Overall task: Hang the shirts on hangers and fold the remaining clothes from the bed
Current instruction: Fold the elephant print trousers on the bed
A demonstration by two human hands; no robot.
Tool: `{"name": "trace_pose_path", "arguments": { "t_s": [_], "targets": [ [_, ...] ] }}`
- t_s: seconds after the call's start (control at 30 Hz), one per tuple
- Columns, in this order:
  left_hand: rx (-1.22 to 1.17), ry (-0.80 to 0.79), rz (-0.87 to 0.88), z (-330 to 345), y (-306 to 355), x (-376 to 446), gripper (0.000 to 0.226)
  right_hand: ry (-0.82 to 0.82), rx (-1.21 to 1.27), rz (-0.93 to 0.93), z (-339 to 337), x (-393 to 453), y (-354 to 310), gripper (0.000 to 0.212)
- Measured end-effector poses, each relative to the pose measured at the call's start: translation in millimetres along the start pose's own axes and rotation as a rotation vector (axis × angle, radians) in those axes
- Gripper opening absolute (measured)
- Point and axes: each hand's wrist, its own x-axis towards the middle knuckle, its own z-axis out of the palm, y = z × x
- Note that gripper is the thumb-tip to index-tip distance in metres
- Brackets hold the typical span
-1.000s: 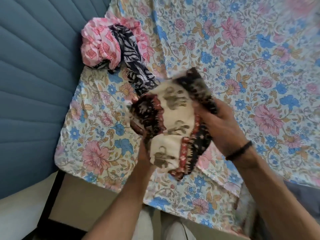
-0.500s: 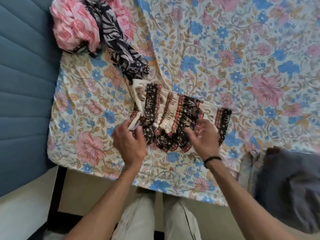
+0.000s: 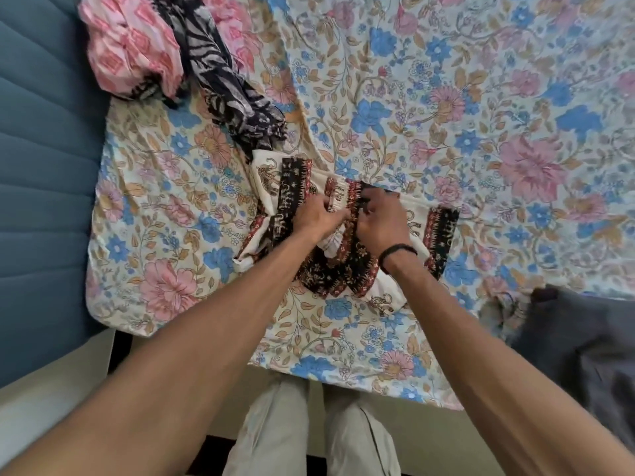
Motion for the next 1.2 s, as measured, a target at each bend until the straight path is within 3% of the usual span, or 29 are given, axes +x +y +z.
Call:
{"name": "trace_pose_path", "arguments": {
  "t_s": [0.03, 0.1, 0.13, 0.2, 0.27, 0.3, 0.37, 0.47, 0.53, 0.6, 0.7, 0.77, 0.9, 1.0, 1.13, 1.2],
  "targets": [
    [0.010, -0.038, 0.047, -3.0, 4.2, -2.2, 0.064, 0.045, -0.044, -0.072, -7.7, 7.2, -2.5, 0.066],
    [-0.027, -0.078, 0.181, -9.2, 10.6, -13.4, 0.058, -0.014, -0.125, -0.234, -20.9, 15.6, -10.2, 0.082],
    [-0.140, -0.101, 0.221, -13.2, 11.1, -19.7, 0.053, -0.060, -0.164, -0.319, -25.1, 18.7, -13.1, 0.075],
    [-0.639, -0.244, 0.136, -20.8, 12.6, -32.6, 0.044, -0.085, -0.095, -0.388, -43.1, 19.0, -17.2, 0.042],
    [-1.141, -0.438, 0.017, -26.7, 18.1, -49.5, 0.030, -0.017, 0.125, -0.387, -62.4, 10.1, -20.3, 0.022],
    [-1.276, -0.487, -0.006, -26.2, 18.5, -54.6, 0.028, 0.053, 0.222, -0.382, -70.2, 3.2, -22.3, 0.018],
    [-1.332, -0.510, 0.032, -20.1, 27.1, -67.7, 0.030, 0.182, 0.317, -0.407, -82.7, -11.8, -28.5, 0.015],
    [-1.278, -0.450, 0.186, -16.9, 52.3, -93.7, 0.055, 0.280, 0.454, -0.425, -96.9, -39.7, -56.7, 0.015],
    [-1.274, -0.332, 0.273, -29.2, 71.2, -113.2, 0.058, 0.348, 0.574, -0.463, -115.4, -56.5, -83.8, 0.013],
    [-1.228, -0.114, 0.374, -55.4, 92.6, -140.0, 0.050, 0.390, 0.685, -0.534, -140.3, -73.5, -118.0, 0.010],
    [-0.846, 0.343, 0.581, -105.9, 128.9, -192.6, 0.017, 0.416, 0.715, -0.662, -178.2, -98.8, -171.5, 0.007],
    [-0.652, 0.592, 0.694, -149.4, 145.7, -230.4, 0.014, 0.453, 0.671, -0.760, -209.7, -114.6, -202.2, 0.004],
    [-0.615, 1.134, 0.575, -274.7, 127.4, -282.2, 0.027, 0.622, 0.539, -0.787, -284.4, -127.6, -246.8, 0.023],
    [-0.463, 1.312, 0.656, -359.4, 115.9, -362.0, 0.018, 0.649, 0.472, -0.854, -329.3, -168.1, -295.8, 0.030],
    [-0.222, 1.536, 0.882, -426.2, 137.8, -503.5, 0.028, 0.764, 0.533, -1.115, -370.4, -266.1, -382.1, 0.026],
    [-0.107, 1.657, 0.875, -451.6, 146.2, -556.5, 0.032, 0.800, 0.516, -1.165, -387.9, -302.6, -412.3, 0.026]
  ]
}}
